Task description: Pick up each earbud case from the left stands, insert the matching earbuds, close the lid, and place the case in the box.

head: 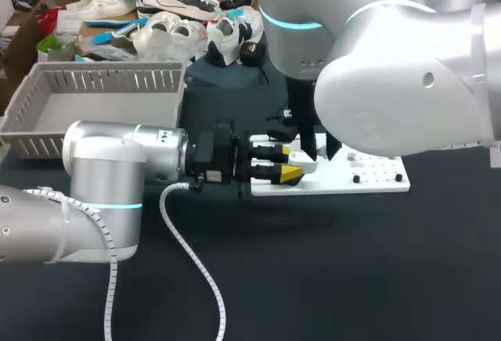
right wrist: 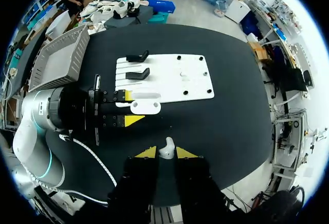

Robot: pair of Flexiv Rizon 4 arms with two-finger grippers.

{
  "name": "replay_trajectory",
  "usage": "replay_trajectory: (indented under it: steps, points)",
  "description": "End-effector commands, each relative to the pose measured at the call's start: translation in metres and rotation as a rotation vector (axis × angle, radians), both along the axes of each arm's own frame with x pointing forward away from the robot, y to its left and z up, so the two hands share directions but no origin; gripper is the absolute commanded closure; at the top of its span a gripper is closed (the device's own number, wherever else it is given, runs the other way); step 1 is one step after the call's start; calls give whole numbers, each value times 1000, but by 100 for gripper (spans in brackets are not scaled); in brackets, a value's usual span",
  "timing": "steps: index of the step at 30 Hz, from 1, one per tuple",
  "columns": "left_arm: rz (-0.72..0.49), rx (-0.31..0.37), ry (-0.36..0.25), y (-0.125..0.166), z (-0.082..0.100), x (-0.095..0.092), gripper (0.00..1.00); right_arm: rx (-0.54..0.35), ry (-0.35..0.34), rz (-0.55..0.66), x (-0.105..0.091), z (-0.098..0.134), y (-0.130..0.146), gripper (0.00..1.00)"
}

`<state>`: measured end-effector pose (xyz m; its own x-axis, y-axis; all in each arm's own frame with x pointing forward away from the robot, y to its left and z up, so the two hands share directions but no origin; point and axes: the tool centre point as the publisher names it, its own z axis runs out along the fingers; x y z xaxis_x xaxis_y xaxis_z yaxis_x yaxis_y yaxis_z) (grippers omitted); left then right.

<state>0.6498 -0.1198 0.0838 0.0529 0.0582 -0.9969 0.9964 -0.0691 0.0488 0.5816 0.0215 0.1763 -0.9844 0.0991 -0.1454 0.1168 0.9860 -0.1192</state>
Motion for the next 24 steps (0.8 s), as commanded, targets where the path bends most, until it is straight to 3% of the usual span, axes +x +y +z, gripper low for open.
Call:
replay_trajectory:
  steps: [1, 6, 10, 24]
  points:
    - [3, -2, -1, 0, -1, 0, 100, 17, 55, -14, 11, -10, 4, 100]
    - [3, -2, -1, 0, -1, 0, 100, 37, 71, -36, 15, -14, 8, 100]
    - [3, -2, -1, 0, -1, 0, 100, 115, 69, -36, 18, -16, 10, 100]
    - [3, -2, -1, 0, -1, 0, 100, 124, 72, -42, 16, -15, 8, 100]
